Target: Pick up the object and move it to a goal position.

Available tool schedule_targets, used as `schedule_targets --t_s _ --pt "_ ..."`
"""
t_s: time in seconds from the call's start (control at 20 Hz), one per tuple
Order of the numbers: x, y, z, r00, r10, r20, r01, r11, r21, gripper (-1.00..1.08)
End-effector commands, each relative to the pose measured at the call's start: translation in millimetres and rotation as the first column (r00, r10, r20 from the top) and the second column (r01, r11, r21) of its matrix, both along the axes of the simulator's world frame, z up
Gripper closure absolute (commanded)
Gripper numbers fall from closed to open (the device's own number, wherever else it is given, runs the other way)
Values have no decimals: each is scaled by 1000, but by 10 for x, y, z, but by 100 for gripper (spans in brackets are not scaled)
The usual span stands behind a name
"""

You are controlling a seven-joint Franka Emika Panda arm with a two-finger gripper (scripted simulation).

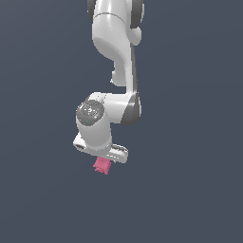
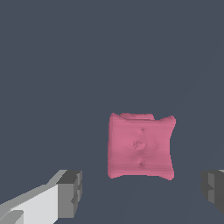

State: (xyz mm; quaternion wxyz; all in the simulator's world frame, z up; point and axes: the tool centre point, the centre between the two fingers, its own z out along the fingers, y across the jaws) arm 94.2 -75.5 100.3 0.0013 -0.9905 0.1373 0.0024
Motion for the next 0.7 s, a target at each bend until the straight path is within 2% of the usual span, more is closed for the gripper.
schedule_targets --t_s 0.0,0.65 --pt "51 -53 -44 1000 -15 2 15 1000 -1 -92" --pt "92 -108 -193 1000 -31 4 31 1000 -3 -92"
